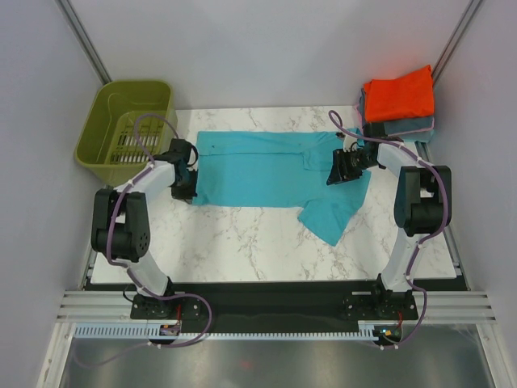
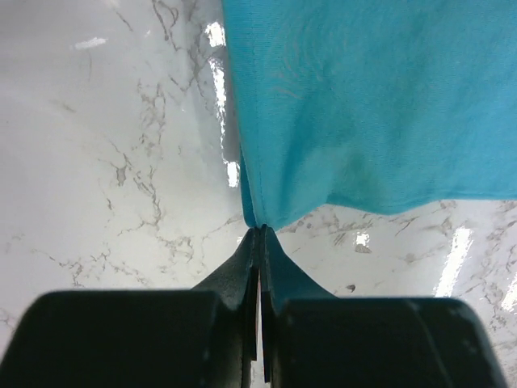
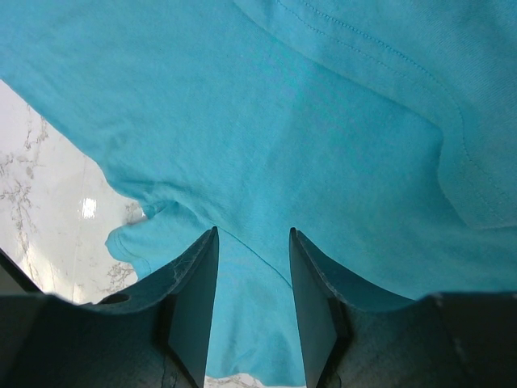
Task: Fold and stack the t-shirts
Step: Fold the tshirt
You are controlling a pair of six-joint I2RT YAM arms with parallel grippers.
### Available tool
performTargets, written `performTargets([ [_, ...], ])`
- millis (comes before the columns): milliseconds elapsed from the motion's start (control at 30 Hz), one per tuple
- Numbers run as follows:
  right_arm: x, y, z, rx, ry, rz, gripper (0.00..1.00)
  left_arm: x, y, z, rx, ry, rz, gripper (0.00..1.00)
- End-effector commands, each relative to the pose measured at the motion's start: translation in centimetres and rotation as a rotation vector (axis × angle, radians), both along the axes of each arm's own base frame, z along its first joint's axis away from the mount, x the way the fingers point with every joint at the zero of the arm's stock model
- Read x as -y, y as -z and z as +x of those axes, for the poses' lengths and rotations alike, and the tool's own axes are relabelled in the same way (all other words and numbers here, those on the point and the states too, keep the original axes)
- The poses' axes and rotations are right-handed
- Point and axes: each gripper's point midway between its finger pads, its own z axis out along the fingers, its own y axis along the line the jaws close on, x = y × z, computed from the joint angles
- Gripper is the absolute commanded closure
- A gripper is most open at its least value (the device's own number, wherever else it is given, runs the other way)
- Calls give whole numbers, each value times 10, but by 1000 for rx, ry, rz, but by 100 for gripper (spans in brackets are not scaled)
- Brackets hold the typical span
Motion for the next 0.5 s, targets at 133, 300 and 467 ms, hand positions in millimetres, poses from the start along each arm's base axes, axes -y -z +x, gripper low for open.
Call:
performTargets([
  [133,-5,-11,13,47,-11,31,52,-20,-12,-4,11,99,107,74],
  [300,-4,-15,10,57,-17,26,52,-47,-47,17,103,41,263,30],
  [467,2,-51,-3,217,-117,-36,52,-24,-74,34,182,103,160,32],
])
